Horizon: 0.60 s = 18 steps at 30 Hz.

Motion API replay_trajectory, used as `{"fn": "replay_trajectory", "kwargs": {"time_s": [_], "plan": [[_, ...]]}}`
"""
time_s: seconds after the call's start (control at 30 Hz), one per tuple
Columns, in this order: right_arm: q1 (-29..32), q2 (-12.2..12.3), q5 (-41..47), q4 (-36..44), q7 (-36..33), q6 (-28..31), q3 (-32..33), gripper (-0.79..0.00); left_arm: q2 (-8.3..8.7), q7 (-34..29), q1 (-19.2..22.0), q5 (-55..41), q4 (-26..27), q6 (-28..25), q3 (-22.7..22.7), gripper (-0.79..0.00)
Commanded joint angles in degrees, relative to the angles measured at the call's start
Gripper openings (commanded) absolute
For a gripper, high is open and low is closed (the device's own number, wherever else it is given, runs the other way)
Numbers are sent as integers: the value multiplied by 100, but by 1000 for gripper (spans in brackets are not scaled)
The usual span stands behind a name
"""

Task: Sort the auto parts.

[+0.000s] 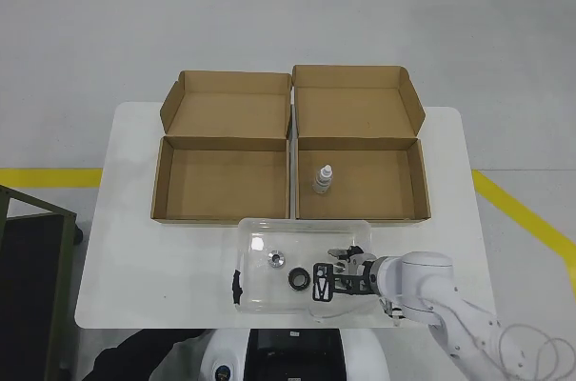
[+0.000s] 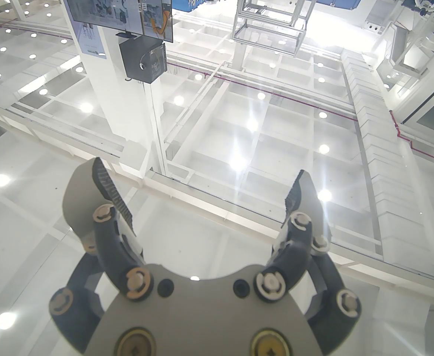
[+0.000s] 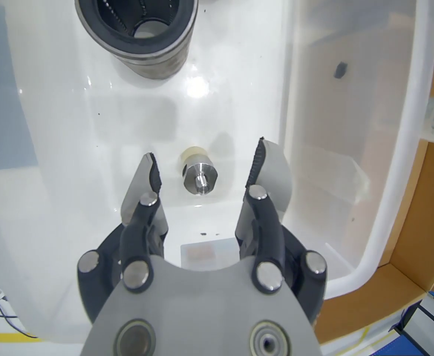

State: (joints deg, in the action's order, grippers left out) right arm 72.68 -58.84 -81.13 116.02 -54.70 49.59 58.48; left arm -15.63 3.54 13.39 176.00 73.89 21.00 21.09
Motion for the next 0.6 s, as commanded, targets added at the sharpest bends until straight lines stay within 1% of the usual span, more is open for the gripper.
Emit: {"fn": "replay_trajectory", "kwargs": {"time_s": [0.0,0.27,0.3,0.33,0.37,0.4,0.43,0.47,0.5,0.57], "plan": [[-76,36,38,-14,-55,-55,-95,-416,0,0,0,0,0,0,0,0],[-333,185,285,-76,-261,-261,-431,-508,0,0,0,0,0,0,0,0],[-364,206,318,-80,-281,-281,-465,-533,0,0,0,0,0,0,0,0],[-393,226,348,-81,-302,-302,-498,-576,0,0,0,0,0,0,0,0],[-422,245,384,-80,-322,-322,-527,-591,0,0,0,0,0,0,0,0],[-450,264,421,-78,-342,-342,-554,-631,0,0,0,0,0,0,0,0],[-476,282,465,-73,-359,-359,-577,-680,0,0,0,0,0,0,0,0],[-504,299,510,-58,-374,-374,-593,-773,0,0,0,0,0,0,0,0],[-529,315,550,-40,-393,-393,-606,-785,0,0,0,0,0,0,0,0],[-577,346,626,15,-416,-416,-628,-785,0,0,0,0,0,0,0,0]]}}
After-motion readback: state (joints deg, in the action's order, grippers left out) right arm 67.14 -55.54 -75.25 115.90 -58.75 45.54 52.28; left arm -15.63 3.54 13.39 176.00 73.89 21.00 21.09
